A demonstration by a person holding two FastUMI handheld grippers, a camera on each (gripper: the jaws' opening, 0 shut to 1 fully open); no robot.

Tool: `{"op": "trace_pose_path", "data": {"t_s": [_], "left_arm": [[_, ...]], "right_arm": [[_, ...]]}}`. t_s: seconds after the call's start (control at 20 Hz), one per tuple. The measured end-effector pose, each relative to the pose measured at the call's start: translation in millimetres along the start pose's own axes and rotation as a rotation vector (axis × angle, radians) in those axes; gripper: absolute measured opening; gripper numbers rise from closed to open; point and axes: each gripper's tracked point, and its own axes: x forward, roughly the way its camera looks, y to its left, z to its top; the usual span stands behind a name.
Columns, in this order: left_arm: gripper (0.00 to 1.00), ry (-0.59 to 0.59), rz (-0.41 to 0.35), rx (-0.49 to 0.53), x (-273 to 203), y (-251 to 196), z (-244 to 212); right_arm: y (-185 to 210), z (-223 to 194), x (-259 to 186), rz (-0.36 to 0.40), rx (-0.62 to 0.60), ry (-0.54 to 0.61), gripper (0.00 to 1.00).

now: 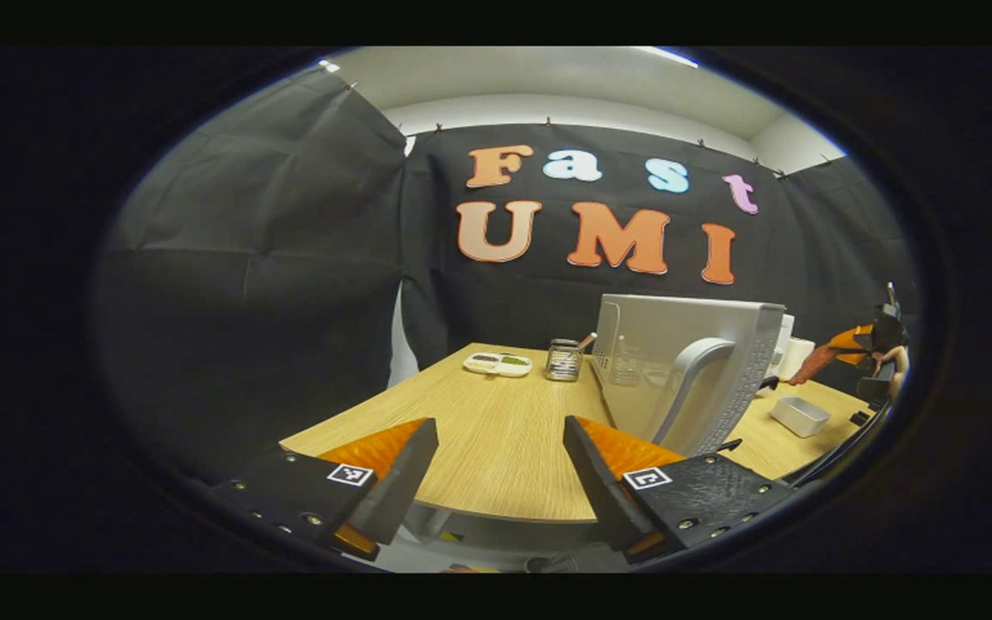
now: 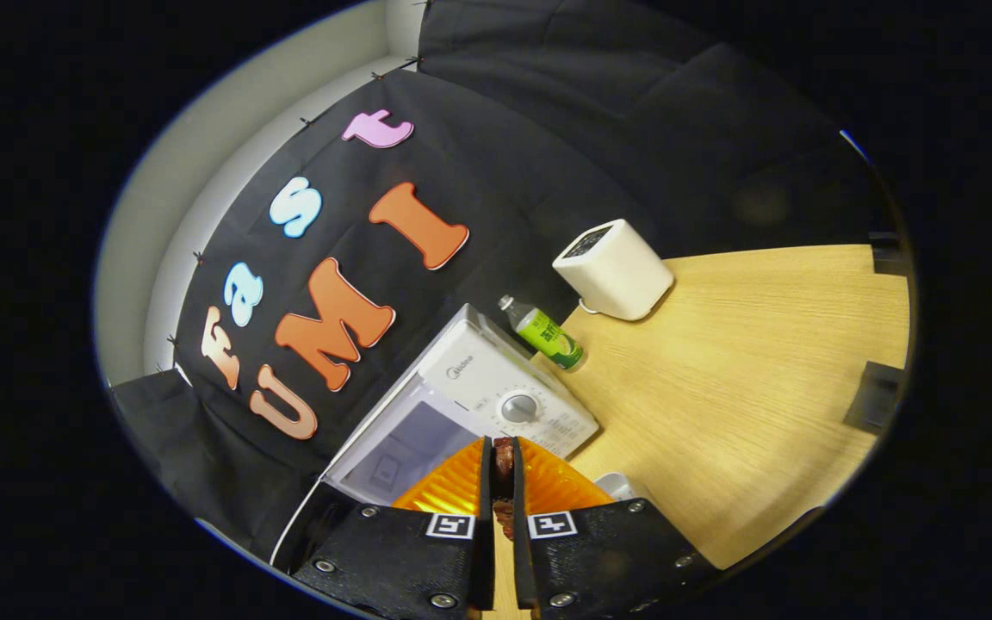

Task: Open the microwave oven with the left hand, put the food in, and close the microwave oven.

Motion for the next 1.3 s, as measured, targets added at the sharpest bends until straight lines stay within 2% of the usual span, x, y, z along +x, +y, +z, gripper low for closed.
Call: {"op": "trace_pose_path", "data": {"t_s": [0.35, 0.65, 1.0, 1.3], "left_arm": [[0.89, -0.003, -0.004, 0.013, 6, 8, 0], [0.89, -0.036, -0.021, 0.017, 22, 10, 13], [0.89, -0.008, -0.014, -0.014, 45, 24, -2], [0.89, 0.025, 0.035, -0.017, 62, 43, -17]], "right_arm": [[77, -47, 45, 0.087, 0.026, 0.048, 0.08], [118, -94, 97, 0.1, 0.081, 0.067, 0.08], [116, -127, 176, 0.044, 0.137, 0.007, 0.08], [98, -151, 226, -0.037, 0.158, -0.021, 0.1]]}}
